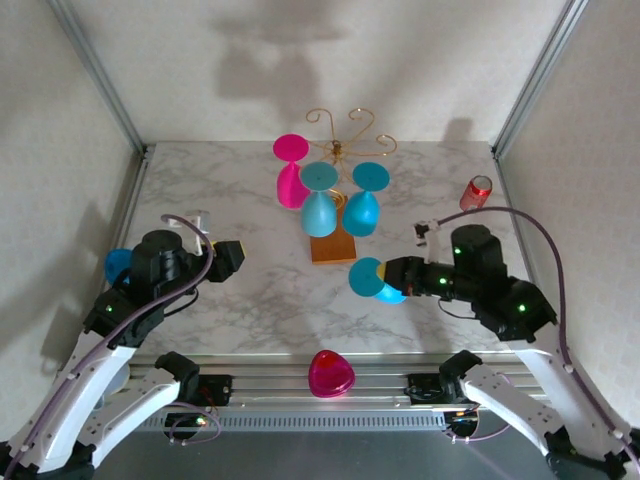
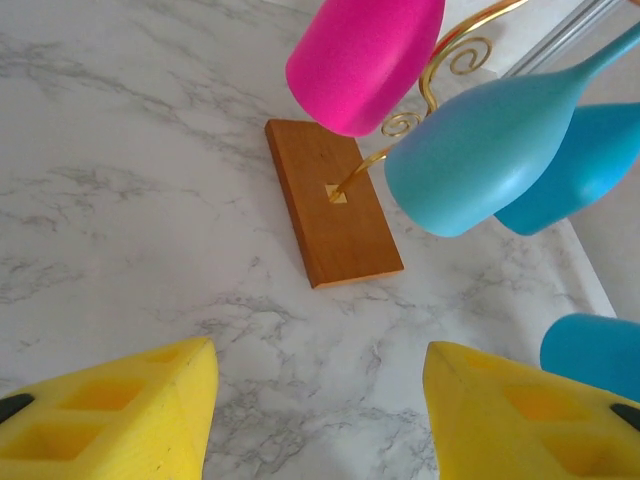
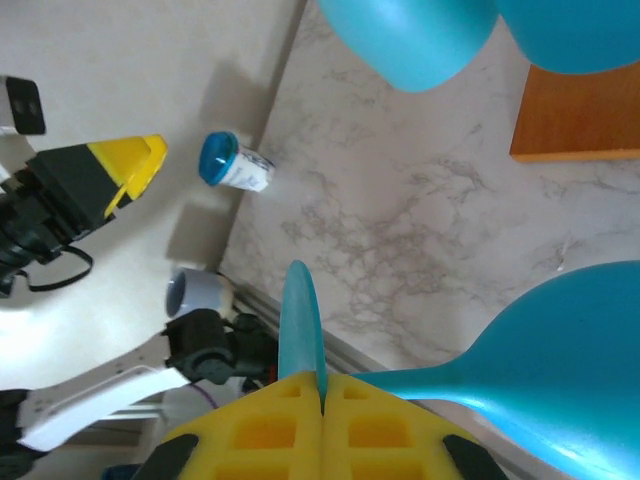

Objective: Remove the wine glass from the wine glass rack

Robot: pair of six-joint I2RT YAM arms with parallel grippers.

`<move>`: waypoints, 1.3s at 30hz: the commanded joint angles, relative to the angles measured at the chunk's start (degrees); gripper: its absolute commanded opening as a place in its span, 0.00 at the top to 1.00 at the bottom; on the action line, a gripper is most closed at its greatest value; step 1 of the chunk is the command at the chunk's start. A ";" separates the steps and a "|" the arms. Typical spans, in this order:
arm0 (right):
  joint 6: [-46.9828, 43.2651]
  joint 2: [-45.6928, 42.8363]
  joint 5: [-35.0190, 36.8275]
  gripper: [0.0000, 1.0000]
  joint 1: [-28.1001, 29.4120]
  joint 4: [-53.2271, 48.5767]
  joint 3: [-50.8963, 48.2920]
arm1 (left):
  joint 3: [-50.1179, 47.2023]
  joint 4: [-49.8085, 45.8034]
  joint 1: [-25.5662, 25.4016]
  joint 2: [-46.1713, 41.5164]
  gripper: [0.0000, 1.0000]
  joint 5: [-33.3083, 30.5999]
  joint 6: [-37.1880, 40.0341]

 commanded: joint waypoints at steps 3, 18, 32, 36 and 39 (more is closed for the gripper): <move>-4.25 5.72 12.43 1.00 9.77 3.28 2.97 | -1.56 1.48 -0.47 -0.18 0.44 2.68 -0.64; -11.77 23.36 18.44 1.00 25.73 13.94 7.95 | -2.10 -5.13 -0.47 -1.31 0.42 5.14 -4.35; -15.03 32.80 18.89 1.00 30.18 20.70 8.85 | -3.59 -6.66 -0.47 -2.65 0.39 10.36 -8.26; -16.08 34.34 20.64 1.00 31.31 22.24 8.37 | -4.03 -7.49 -0.47 -2.10 0.40 11.76 -9.88; -17.12 34.89 21.72 1.00 32.07 24.84 7.05 | -4.04 -8.29 -0.47 -2.18 0.40 12.39 -10.68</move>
